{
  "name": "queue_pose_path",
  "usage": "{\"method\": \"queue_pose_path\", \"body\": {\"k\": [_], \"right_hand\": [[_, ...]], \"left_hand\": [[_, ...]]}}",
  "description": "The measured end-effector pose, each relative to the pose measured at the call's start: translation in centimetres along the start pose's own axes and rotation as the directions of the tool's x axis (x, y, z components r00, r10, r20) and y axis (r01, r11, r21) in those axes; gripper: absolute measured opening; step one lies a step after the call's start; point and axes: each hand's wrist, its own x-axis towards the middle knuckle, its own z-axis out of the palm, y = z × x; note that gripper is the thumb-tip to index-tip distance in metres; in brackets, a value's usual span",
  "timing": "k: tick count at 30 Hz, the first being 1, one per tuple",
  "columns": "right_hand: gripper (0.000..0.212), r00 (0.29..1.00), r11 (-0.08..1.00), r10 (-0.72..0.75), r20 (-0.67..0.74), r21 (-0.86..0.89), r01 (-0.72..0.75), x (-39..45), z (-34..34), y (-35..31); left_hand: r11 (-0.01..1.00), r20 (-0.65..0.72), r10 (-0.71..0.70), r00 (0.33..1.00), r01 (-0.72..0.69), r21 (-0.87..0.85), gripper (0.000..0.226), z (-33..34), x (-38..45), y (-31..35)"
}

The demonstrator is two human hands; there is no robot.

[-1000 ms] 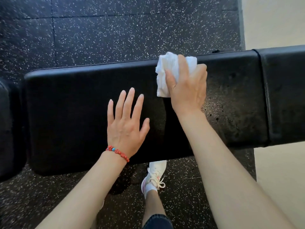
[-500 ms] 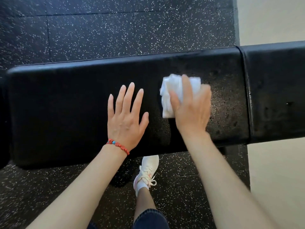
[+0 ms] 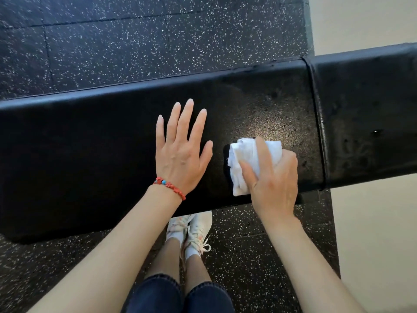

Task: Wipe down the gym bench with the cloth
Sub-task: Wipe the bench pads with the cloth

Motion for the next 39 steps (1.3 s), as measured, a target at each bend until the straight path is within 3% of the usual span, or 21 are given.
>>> {"method": "queue_pose_path", "body": {"k": [5, 8, 13, 18, 24, 28, 34, 39], "right_hand": [[0.054, 0.987, 0.987, 0.161, -0.031, -0.008, -0.161, 9.6, -0.1, -0.3], [0.054, 0.983, 0.982, 0.183, -0.021, -0.047, -0.184, 14.3, 0.0, 0.1], [0.054, 0.981, 0.982, 0.184, -0.065, 0.042, -0.182, 8.8, -0.1, 1.0], [0.056, 0.964, 0.967, 0.250, 0.093, 0.029, -0.254, -0.3, -1.5, 2.7], [0.053, 0.960, 0.960, 0.272, 0.061, 0.047, -0.275, 2.6, -1.9, 2.9], [0.057, 0.932, 0.930, 0.362, 0.021, 0.050, -0.363, 10.4, -2.1, 3.1], [0.051, 0.944, 0.944, 0.329, -0.005, -0.035, -0.329, 16.5, -0.7, 1.8], [0.052, 0.999, 0.999, 0.042, -0.016, -0.008, -0.042, 16.6, 0.5, -0.6]], "left_hand": [[0.999, 0.030, 0.016, 0.999, -0.017, 0.027, 0.052, 0.7, 0.9, 0.0], [0.999, 0.023, 0.021, 0.999, -0.022, 0.036, 0.052, 0.7, 0.9, 0.1], [1.000, 0.039, 0.012, 0.999, -0.013, 0.027, 0.052, 0.5, 0.9, 0.3], [1.000, 0.038, -0.004, 0.999, 0.004, 0.002, 0.052, 0.3, 1.2, 0.8], [0.999, 0.052, 0.025, 0.998, -0.023, -0.031, 0.052, 0.7, 2.5, 2.8], [1.000, 0.056, -0.001, 0.998, 0.002, -0.016, 0.053, 1.4, 3.2, 3.9], [1.000, 0.059, -0.004, 0.998, 0.003, 0.018, 0.054, 1.6, 3.1, 3.9], [0.999, 0.052, -0.009, 0.999, 0.007, 0.035, 0.054, 1.6, 3.1, 4.0]]}}
